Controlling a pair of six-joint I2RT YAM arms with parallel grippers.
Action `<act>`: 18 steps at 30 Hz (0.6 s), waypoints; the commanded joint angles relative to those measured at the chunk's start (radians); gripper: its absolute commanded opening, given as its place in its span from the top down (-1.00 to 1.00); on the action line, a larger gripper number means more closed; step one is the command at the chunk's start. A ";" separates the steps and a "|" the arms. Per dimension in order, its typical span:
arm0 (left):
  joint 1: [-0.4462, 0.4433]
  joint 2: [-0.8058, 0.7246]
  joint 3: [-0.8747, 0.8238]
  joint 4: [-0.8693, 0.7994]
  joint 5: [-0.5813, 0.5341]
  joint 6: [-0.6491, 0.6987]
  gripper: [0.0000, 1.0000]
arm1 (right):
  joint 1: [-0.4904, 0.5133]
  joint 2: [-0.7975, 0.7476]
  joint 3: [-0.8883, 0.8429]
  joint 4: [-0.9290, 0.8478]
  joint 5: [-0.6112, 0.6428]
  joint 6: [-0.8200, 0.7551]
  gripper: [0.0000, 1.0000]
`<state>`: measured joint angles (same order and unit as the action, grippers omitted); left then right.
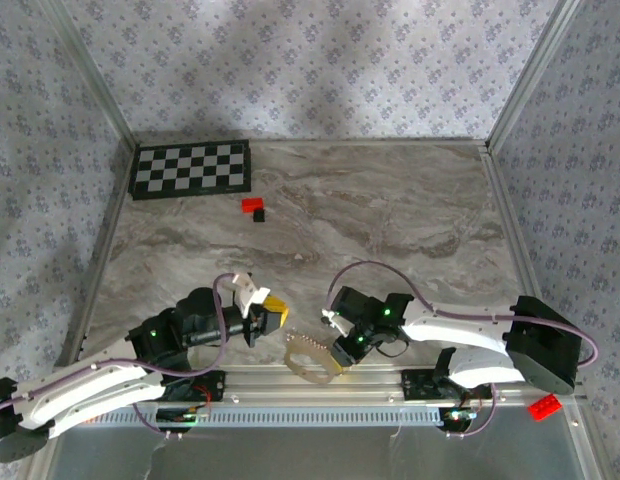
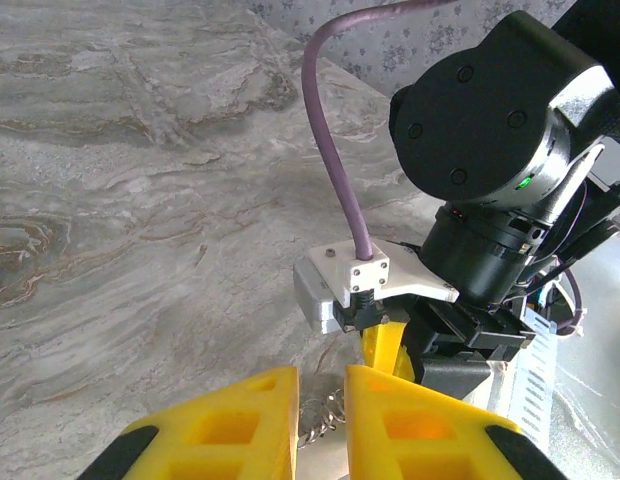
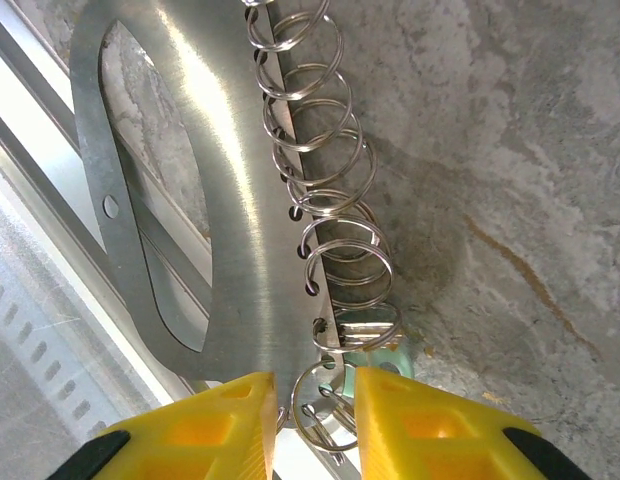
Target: Put the keys on the keyring
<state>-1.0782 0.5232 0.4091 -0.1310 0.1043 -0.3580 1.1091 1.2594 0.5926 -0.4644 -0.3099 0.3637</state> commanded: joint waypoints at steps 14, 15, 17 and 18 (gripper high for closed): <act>0.012 0.040 0.000 -0.056 0.064 0.007 0.65 | 0.001 -0.087 -0.004 -0.031 0.044 0.093 0.21; 0.002 0.063 0.002 -0.056 0.065 0.010 0.65 | -0.018 -0.123 -0.021 -0.016 0.041 0.117 0.16; -0.043 0.114 0.009 -0.060 0.040 0.023 0.65 | -0.075 -0.235 -0.058 -0.006 0.048 0.169 0.03; -0.066 0.136 0.014 -0.063 0.020 0.031 0.64 | -0.104 -0.283 -0.070 -0.014 0.059 0.188 -0.04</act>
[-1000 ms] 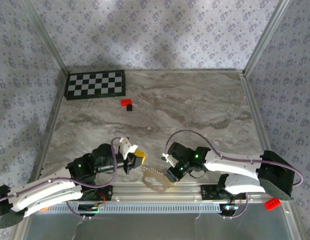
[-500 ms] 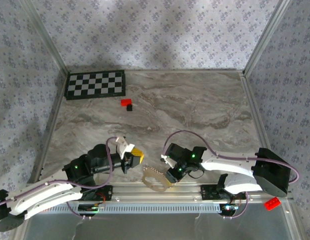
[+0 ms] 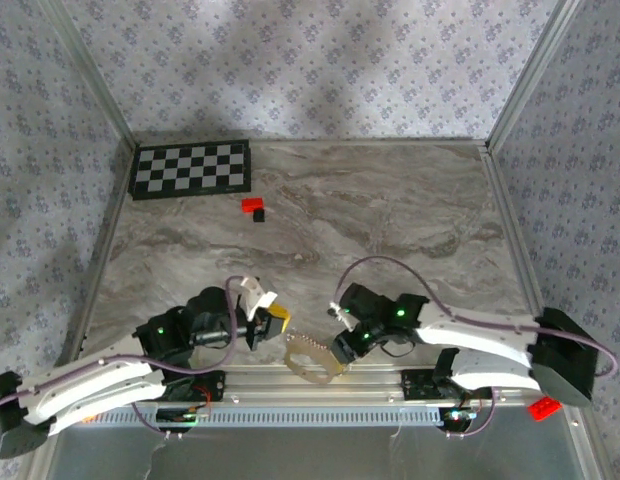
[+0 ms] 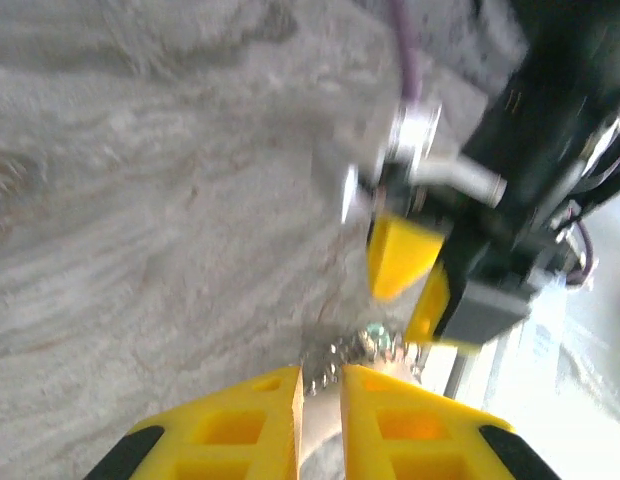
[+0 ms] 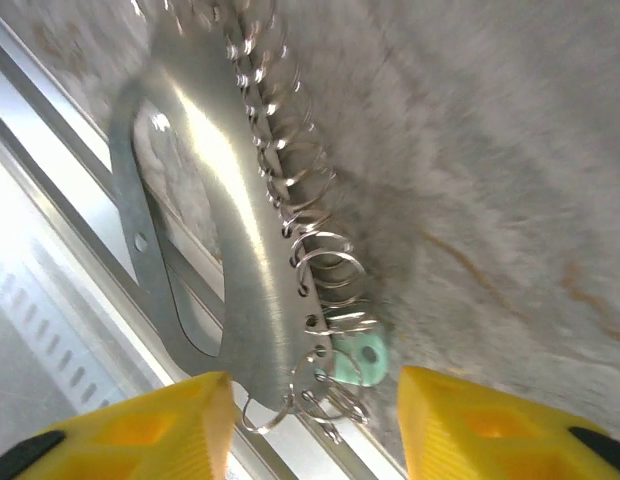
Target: Put the keys on the keyring
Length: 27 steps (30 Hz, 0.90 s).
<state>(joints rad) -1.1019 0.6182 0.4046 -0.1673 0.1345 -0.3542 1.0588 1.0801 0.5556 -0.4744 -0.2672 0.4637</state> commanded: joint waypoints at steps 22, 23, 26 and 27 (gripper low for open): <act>-0.358 0.846 0.395 0.041 -0.072 0.178 0.68 | -0.664 -0.451 -0.124 -0.108 -0.044 0.081 -0.71; -0.364 0.875 0.414 0.032 -0.076 0.185 0.69 | -0.674 -0.462 -0.127 -0.106 -0.045 0.082 -0.73; -0.376 0.939 0.462 0.019 -0.084 0.189 0.72 | -0.703 -0.481 -0.140 -0.097 -0.050 0.085 -0.75; -0.378 0.956 0.475 0.016 -0.086 0.189 0.72 | -0.711 -0.485 -0.143 -0.095 -0.054 0.085 -0.75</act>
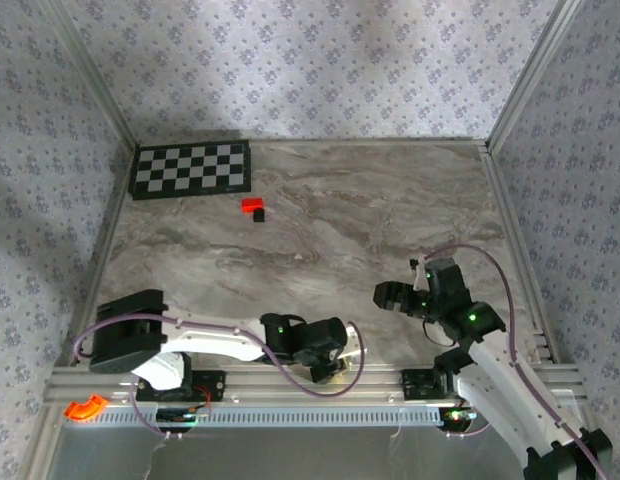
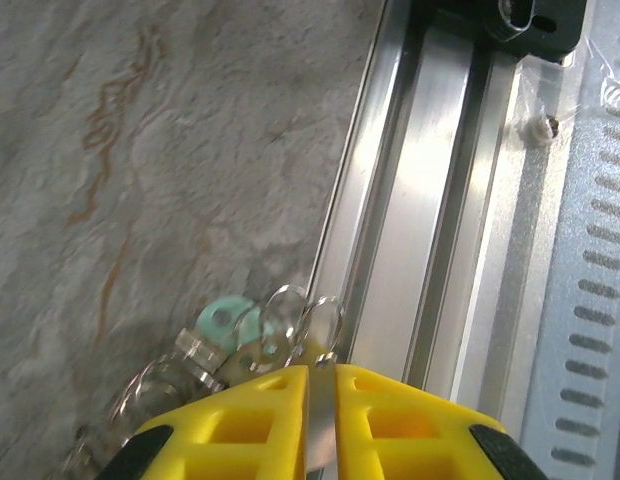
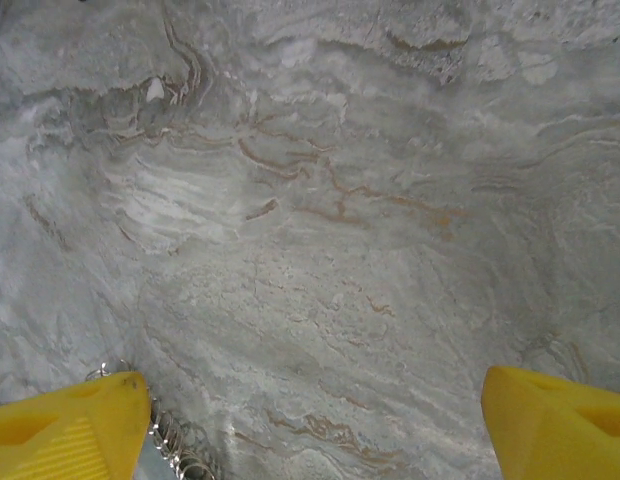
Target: Put the keys on the keyring
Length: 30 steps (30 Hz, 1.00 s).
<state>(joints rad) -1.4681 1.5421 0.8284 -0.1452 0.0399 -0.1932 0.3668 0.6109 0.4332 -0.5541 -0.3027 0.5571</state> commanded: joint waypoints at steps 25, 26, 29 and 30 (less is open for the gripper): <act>-0.052 0.201 0.163 -0.146 -0.174 0.044 1.00 | -0.057 -0.071 -0.029 -0.015 -0.047 -0.017 -0.78; -0.052 0.199 0.163 -0.145 -0.182 0.043 1.00 | -0.058 -0.071 -0.030 -0.015 -0.047 -0.018 -0.78; -0.053 0.187 0.157 -0.140 -0.195 0.044 1.00 | -0.058 -0.072 -0.030 -0.014 -0.047 -0.019 -0.78; -0.051 0.183 0.154 -0.137 -0.199 0.045 1.00 | -0.059 -0.072 -0.030 -0.013 -0.047 -0.019 -0.78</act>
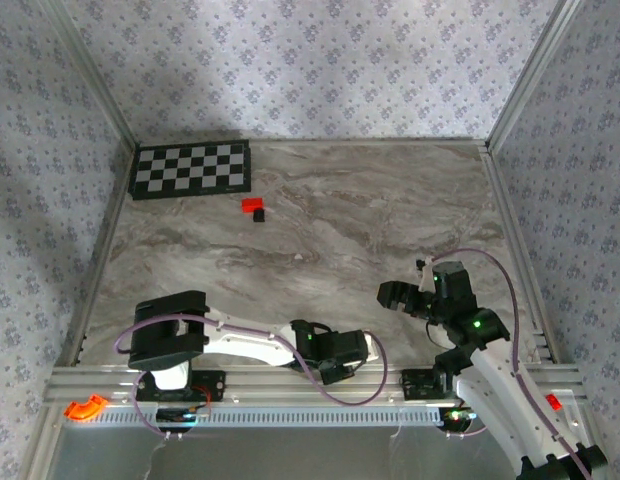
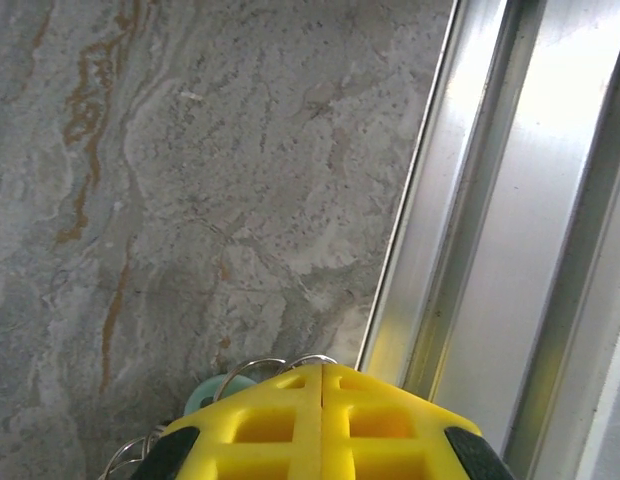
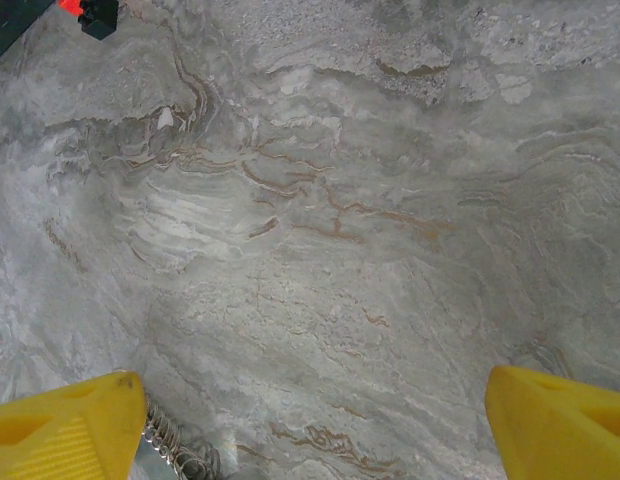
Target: Put the keys on the keyring
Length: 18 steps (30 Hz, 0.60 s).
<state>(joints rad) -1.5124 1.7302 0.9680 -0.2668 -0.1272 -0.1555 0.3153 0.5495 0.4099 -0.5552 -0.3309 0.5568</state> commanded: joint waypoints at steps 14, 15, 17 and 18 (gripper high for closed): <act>0.177 -0.149 -0.123 0.094 0.067 0.028 1.00 | -0.007 -0.016 -0.008 -0.008 -0.008 -0.037 -0.78; 0.191 -0.161 -0.128 0.098 0.070 0.034 1.00 | -0.007 -0.016 -0.008 -0.007 -0.005 -0.038 -0.79; 0.218 -0.185 -0.140 0.103 0.081 0.045 1.00 | -0.007 -0.016 -0.012 -0.001 -0.001 -0.037 -0.79; 0.234 -0.196 -0.143 0.104 0.091 0.051 1.00 | -0.007 -0.015 -0.015 0.002 0.001 -0.035 -0.79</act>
<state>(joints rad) -1.3041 1.5818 0.8368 -0.1864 -0.0753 -0.1356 0.3134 0.5419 0.4088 -0.5533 -0.3302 0.5343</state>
